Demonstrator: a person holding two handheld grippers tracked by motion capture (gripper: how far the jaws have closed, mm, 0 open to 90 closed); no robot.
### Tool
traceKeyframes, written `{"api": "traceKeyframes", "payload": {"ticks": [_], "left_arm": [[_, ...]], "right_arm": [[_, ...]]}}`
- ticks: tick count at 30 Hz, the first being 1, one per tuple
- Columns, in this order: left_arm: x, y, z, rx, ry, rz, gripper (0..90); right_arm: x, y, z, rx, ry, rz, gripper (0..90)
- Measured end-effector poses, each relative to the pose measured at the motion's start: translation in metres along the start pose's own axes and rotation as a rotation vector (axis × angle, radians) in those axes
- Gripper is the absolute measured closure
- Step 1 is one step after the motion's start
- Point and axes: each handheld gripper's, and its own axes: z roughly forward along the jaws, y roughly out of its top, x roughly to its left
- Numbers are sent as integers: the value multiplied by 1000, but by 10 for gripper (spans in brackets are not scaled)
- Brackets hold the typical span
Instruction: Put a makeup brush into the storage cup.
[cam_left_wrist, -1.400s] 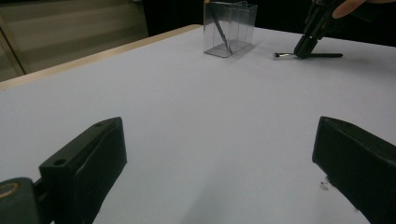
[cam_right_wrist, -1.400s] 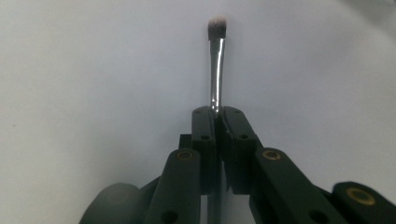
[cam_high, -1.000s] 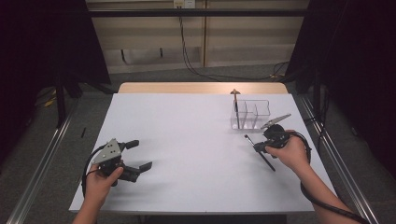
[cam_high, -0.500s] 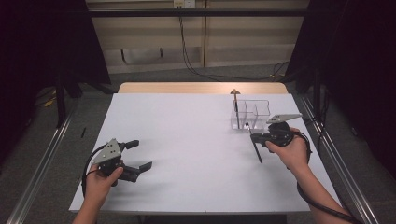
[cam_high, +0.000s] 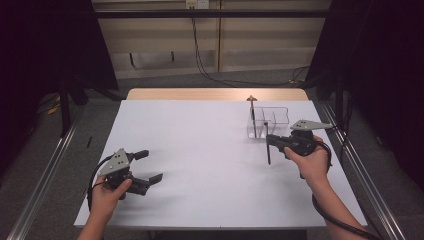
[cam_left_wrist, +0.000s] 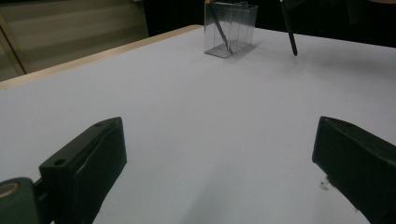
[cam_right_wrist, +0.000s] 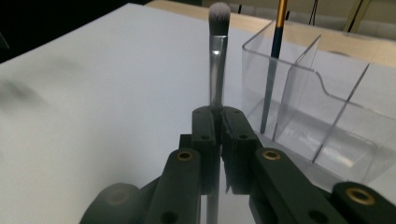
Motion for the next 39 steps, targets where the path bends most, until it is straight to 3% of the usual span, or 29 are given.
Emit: {"api": "traceKeyframes", "payload": {"ticks": [7, 21, 31, 39], "left_arm": [[0, 0, 0, 1, 1, 1, 29], [1, 0, 0, 1, 1, 1, 29], [1, 0, -1, 1, 1, 9, 29], [2, 0, -2, -1, 5, 6, 29]], "right_arm": [[3, 2, -3, -110, -19, 4, 851], [6, 11, -7, -234, -31, -1, 851], [9, 21, -8, -294, -26, -13, 851], [10, 28, -8, -302, -33, -38, 850]]}}
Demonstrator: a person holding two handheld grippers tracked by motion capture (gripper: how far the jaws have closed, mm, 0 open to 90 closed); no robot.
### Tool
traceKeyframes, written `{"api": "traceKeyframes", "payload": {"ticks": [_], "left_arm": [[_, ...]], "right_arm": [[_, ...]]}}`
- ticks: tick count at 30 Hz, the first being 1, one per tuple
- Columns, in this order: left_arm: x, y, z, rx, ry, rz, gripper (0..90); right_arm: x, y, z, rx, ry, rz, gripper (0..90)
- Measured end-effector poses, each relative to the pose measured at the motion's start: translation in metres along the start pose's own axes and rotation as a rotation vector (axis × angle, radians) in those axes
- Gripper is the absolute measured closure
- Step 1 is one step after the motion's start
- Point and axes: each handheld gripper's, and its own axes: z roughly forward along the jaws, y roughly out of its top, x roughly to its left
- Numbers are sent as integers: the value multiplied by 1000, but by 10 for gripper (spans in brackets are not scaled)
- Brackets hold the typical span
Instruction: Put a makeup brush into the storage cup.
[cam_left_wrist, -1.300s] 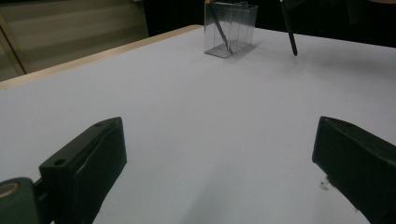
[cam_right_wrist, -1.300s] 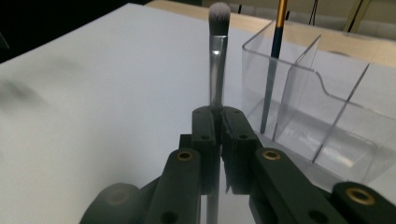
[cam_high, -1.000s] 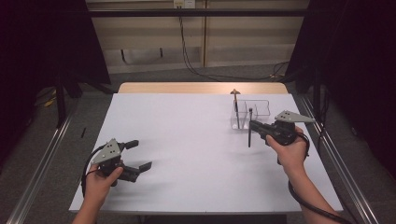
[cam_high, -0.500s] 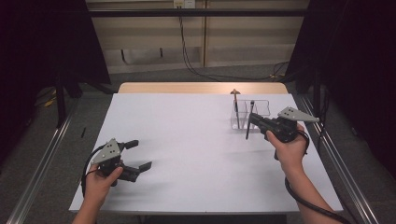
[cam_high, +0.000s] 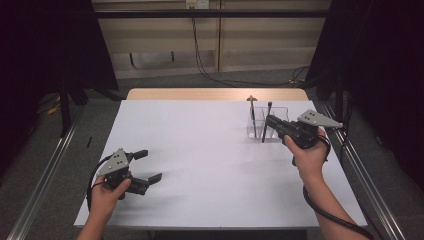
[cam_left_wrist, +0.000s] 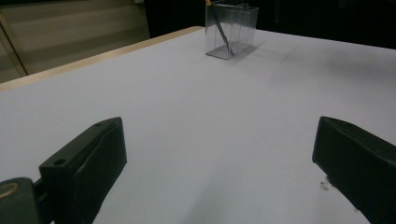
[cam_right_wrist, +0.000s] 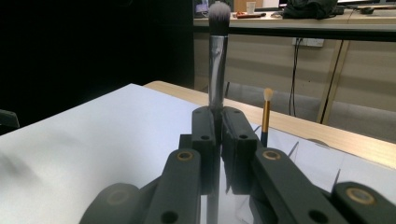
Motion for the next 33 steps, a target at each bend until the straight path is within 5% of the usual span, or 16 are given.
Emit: {"api": "traceKeyframes", "payload": {"ticks": [33], "left_arm": [[1, 0, 0, -2, -1, -1, 29]], "right_arm": [[-7, 22, 16, -77, -13, 18, 850]]}}
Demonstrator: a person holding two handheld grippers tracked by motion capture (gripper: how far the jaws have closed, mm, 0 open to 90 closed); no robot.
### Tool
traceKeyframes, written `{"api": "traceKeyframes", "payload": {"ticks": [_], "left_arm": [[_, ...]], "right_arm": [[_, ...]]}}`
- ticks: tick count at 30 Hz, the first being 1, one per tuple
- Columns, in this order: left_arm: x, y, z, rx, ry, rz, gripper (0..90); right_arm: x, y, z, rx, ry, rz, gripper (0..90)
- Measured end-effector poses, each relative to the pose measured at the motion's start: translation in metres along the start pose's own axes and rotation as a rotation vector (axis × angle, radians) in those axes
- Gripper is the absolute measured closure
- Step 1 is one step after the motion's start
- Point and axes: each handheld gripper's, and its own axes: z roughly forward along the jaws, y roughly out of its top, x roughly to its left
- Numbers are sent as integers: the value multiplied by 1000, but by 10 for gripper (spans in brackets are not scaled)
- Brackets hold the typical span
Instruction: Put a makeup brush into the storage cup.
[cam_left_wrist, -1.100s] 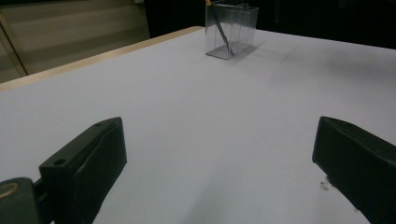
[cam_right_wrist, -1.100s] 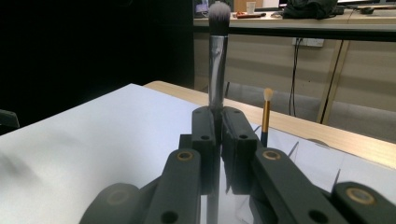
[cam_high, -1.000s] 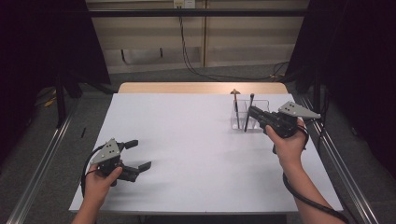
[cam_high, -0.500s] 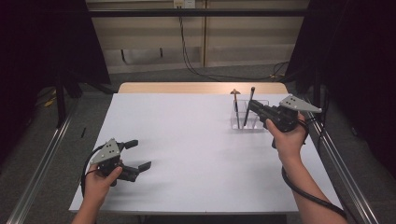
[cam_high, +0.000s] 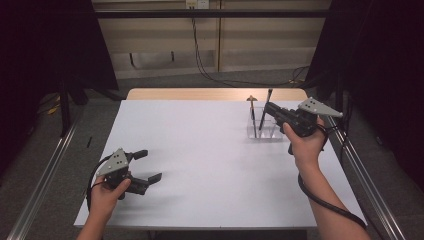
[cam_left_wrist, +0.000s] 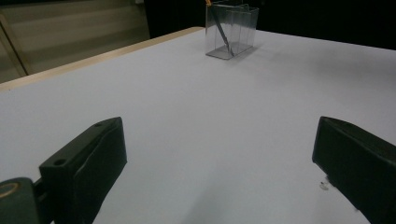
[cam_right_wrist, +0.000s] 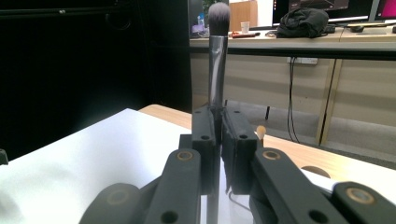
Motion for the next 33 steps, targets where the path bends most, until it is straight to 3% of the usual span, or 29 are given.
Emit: {"api": "traceKeyframes", "payload": {"ticks": [19, 28, 33], "left_arm": [[0, 0, 0, -3, -1, -2, 29], [0, 0, 0, -4, -2, -2, 29], [1, 0, 0, -1, -2, 0, 29]], "right_arm": [[-3, 8, 10, -42, -42, -14, 850], [-6, 12, 14, -38, -44, -10, 850], [-8, 13, 19, -33, -54, -32, 851]]}}
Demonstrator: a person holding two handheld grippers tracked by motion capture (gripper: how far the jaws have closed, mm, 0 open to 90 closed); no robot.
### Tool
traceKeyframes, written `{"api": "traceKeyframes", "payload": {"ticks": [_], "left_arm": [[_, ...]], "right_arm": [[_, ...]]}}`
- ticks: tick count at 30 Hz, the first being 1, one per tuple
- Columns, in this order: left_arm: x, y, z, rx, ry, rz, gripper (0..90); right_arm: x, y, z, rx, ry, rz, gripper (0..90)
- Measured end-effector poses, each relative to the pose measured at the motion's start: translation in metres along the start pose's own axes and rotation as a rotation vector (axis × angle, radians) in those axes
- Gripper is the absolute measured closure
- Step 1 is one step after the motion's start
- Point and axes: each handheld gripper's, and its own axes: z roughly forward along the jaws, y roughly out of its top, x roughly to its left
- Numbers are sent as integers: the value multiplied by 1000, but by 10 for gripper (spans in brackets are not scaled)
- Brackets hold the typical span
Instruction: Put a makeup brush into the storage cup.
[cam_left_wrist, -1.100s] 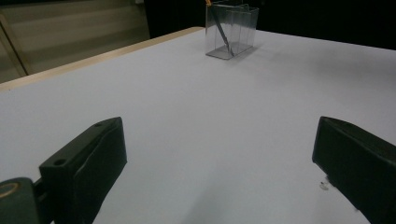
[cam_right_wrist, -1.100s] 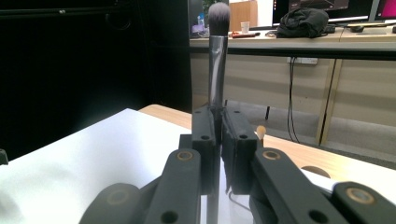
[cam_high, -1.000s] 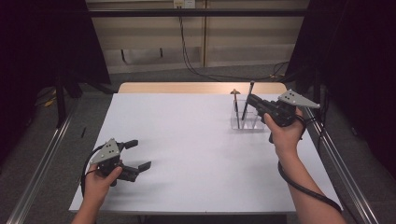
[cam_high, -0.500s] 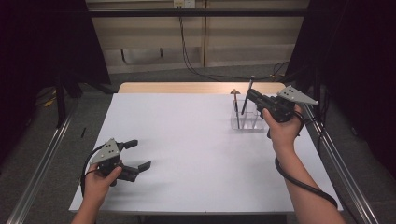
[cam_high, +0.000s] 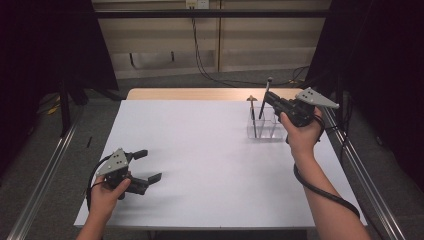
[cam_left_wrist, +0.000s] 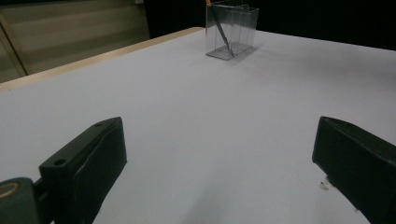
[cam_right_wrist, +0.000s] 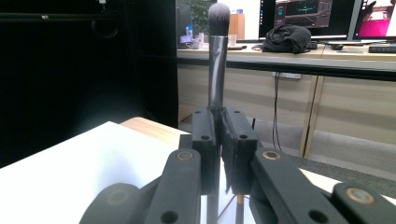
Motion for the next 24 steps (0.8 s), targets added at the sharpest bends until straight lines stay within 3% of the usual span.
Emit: {"api": "traceKeyframes", "payload": {"ticks": [24], "left_arm": [[-1, 0, 0, -8, -2, -11, 29]], "right_arm": [[-7, 4, 12, -8, -31, 10, 850]]}}
